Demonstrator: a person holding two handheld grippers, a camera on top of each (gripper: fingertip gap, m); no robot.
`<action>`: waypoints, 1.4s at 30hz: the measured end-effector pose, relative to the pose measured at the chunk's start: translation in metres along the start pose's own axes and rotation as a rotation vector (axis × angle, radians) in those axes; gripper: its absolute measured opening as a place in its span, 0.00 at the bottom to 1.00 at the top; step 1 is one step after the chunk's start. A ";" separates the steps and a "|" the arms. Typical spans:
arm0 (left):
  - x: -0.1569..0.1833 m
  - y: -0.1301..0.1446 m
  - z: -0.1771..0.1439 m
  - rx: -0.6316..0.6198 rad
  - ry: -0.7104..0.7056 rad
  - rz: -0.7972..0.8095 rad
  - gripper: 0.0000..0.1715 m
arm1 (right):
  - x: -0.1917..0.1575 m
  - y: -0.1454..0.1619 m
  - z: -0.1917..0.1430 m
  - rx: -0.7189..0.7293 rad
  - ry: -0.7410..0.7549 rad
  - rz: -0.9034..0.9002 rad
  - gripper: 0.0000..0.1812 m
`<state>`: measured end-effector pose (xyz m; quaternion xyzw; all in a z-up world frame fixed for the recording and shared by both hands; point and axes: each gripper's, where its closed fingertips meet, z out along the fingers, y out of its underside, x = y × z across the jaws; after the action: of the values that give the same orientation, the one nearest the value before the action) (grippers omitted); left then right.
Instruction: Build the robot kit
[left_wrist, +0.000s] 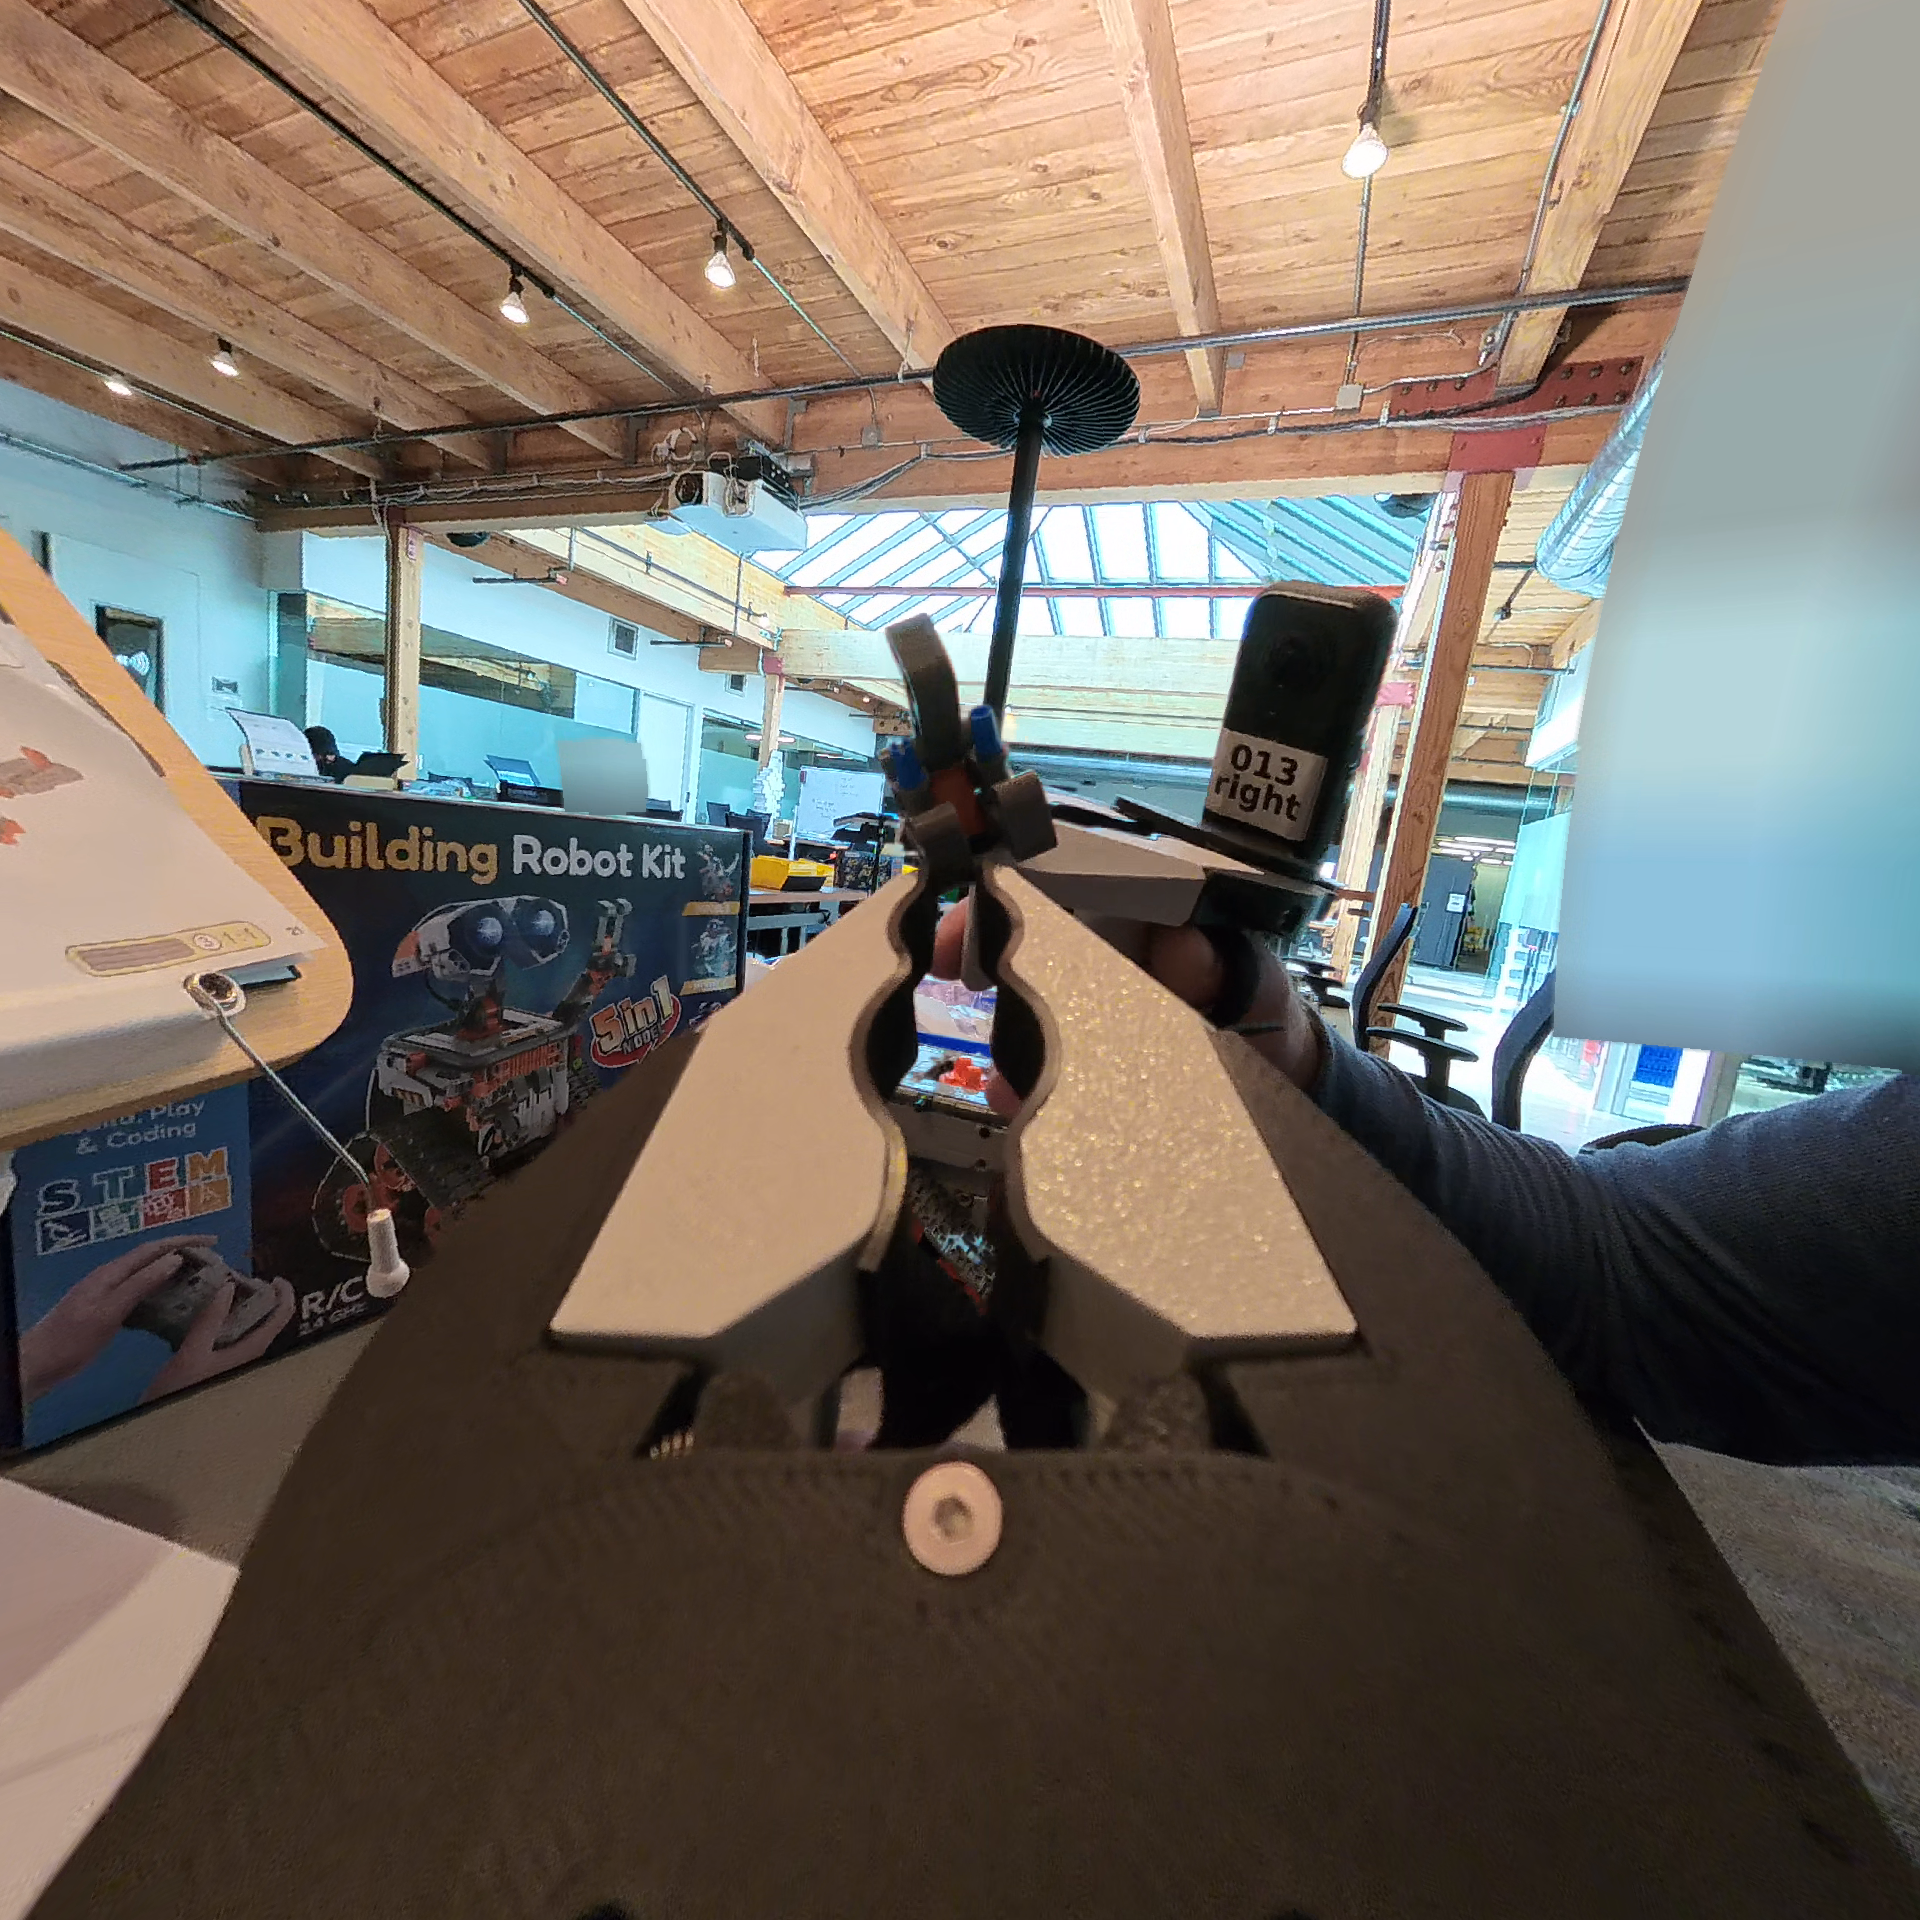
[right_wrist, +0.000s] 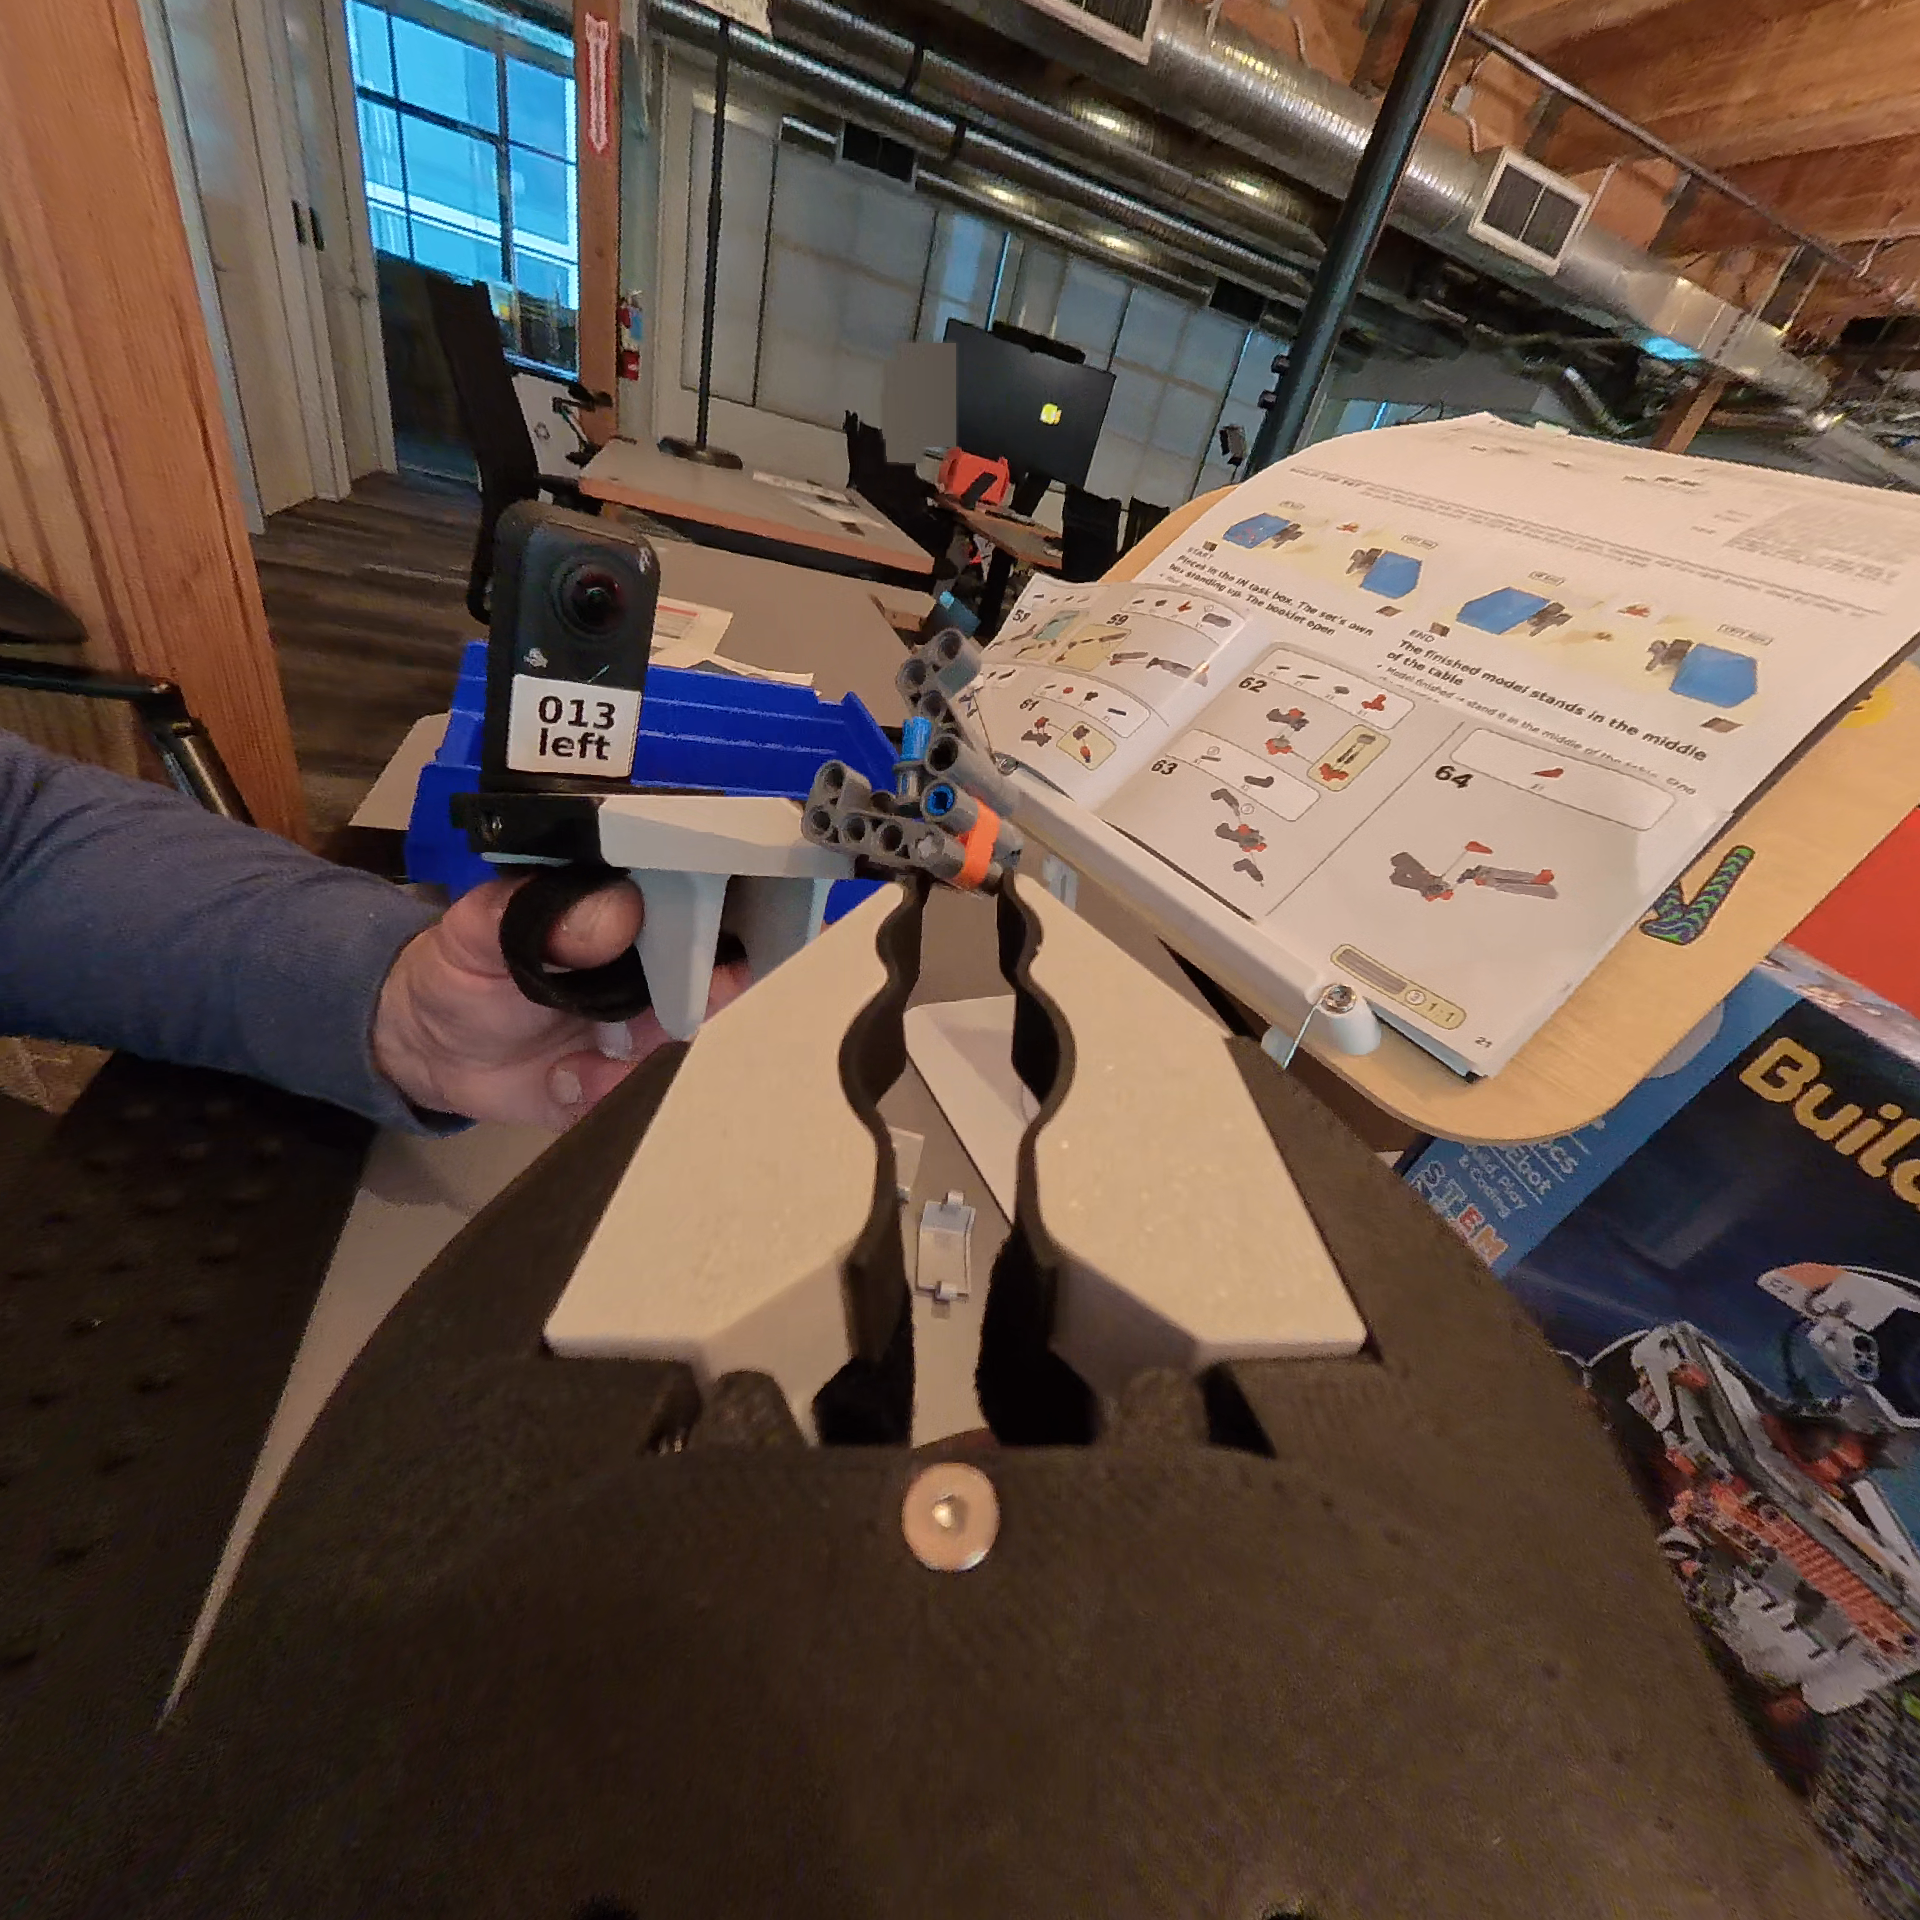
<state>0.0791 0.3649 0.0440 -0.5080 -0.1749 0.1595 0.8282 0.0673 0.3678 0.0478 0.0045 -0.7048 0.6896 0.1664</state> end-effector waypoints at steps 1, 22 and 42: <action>0.000 0.000 0.000 0.002 -0.001 -0.003 0.03 | 0.000 0.000 0.000 0.001 0.008 -0.005 0.07; 0.004 0.004 0.003 -0.001 0.006 -0.004 0.03 | -0.011 -0.008 -0.003 0.088 -0.194 0.260 0.22; 0.005 0.011 0.003 -0.139 -0.042 0.212 0.15 | 0.009 0.004 -0.003 -0.058 0.047 -0.063 0.14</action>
<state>0.0814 0.3747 0.0359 -0.5762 -0.1482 0.2445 0.7657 0.0590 0.3724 0.0463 0.0056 -0.7200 0.6631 0.2046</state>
